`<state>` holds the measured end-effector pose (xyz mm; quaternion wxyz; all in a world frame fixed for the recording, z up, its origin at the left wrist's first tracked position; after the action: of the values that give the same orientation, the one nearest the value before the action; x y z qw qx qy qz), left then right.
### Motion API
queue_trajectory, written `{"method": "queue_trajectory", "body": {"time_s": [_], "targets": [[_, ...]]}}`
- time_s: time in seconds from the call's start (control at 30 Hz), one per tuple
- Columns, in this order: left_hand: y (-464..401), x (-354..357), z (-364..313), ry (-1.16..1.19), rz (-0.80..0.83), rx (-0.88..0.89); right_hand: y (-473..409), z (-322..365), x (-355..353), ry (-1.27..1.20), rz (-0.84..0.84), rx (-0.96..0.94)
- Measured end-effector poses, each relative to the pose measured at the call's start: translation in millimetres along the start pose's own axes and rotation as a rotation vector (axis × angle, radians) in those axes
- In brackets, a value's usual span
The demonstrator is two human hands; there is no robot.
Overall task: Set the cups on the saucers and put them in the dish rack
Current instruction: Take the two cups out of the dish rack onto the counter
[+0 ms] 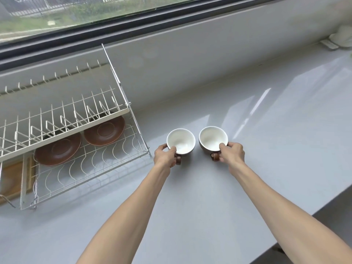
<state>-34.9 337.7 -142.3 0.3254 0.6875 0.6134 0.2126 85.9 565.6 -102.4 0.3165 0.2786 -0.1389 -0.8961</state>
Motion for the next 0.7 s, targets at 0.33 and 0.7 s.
{"method": "queue_trajectory", "body": {"time_s": [0.33,0.7], "targets": [[-1.5,4.5,-0.1,0.006,-0.001,-0.001,-0.8,1.5,3.3,-0.004,-0.004,0.003],[-0.3,2.7,-1.4,-0.028,-0.001,-0.032,-7.8,-0.1,7.7,-0.001,0.040,0.006]]}}
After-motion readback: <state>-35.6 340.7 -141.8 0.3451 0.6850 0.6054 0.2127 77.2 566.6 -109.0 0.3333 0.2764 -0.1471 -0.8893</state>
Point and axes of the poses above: each hand's wrist, its own y-axis away from the middle knuckle, its own x-axis out of the palm, z = x × y, the point moved 7 cm from there along -y, towards the middle knuckle, and after that the axes turned 5 degrees about -x, right-handed, at the moved point
